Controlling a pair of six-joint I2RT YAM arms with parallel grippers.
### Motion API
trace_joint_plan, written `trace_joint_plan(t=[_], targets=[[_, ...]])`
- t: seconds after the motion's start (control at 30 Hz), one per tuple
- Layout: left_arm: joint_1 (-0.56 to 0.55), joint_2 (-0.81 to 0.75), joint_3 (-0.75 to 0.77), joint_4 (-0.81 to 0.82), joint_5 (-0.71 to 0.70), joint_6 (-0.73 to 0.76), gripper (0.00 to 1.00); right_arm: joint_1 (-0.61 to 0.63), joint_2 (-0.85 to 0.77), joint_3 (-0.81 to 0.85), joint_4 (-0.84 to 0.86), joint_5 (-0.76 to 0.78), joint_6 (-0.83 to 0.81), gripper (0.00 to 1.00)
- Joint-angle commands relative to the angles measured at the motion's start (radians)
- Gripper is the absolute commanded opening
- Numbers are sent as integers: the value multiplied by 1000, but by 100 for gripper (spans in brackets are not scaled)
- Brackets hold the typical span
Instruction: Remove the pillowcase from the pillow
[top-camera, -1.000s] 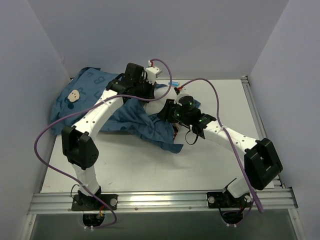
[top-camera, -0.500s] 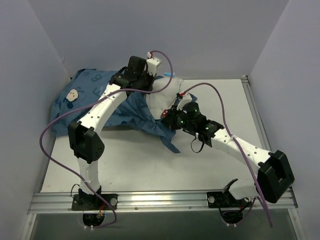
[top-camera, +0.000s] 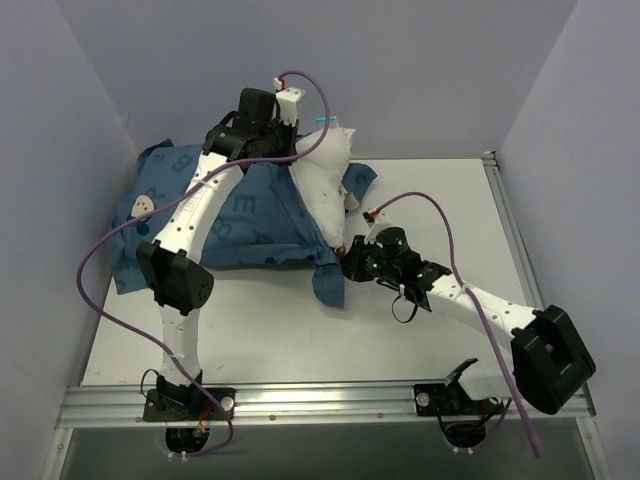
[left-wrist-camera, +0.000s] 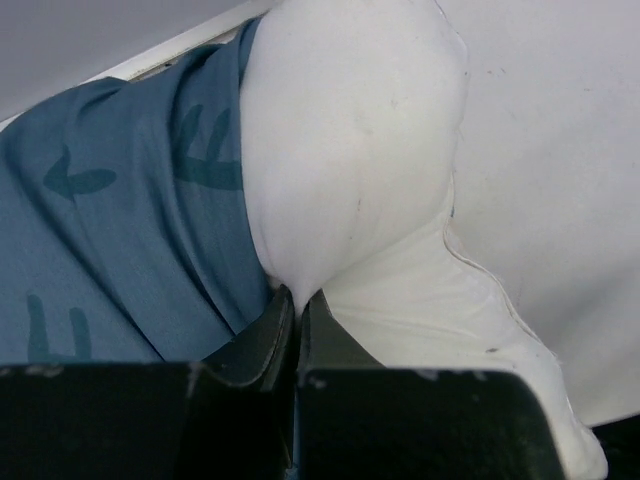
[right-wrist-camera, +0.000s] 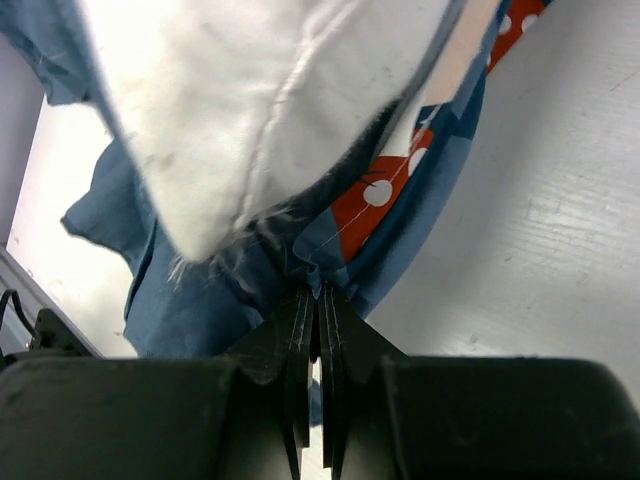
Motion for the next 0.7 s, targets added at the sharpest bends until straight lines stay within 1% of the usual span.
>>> trace_joint_plan(t=[0.0, 0.03, 0.07, 0.17, 0.23, 0.27, 0.3, 0.33, 0.37, 0.4, 0.5, 0.57, 0.67], targets=[[63, -130, 61, 166, -23, -32, 2, -66, 85, -56, -32, -123, -19, 0], [63, -154, 49, 166, -14, -38, 2, -92, 96, -53, 18, -129, -16, 0], [66, -164, 32, 166, 15, -45, 2, -103, 125, -50, 37, -131, -15, 0], [66, -194, 9, 163, 43, -66, 2, -146, 196, -15, 99, -147, -25, 0], [60, -216, -44, 170, 49, -69, 2, -154, 217, 34, 91, -180, -53, 0], [58, -222, -69, 175, 49, -69, 2, -152, 205, 56, 68, -177, -68, 3], [57, -230, -124, 180, 48, -69, 2, -152, 185, 74, 45, -169, -82, 19], [55, -240, -152, 195, 48, -69, 2, -152, 161, 99, -7, -155, -97, 28], [54, -245, -178, 203, 49, -70, 2, -154, 100, 110, -38, -111, -126, 37], [49, -251, -217, 218, 49, -73, 2, -157, 63, 120, -94, -91, -143, 51], [40, -237, -241, 229, 57, -85, 2, -168, -49, 165, -189, -45, -188, 65], [23, -227, -230, 230, 58, -85, 2, -169, -95, 208, -228, -34, -200, 67], [-6, -208, -203, 227, 54, -78, 2, -171, -105, 255, -262, -54, -199, 68]])
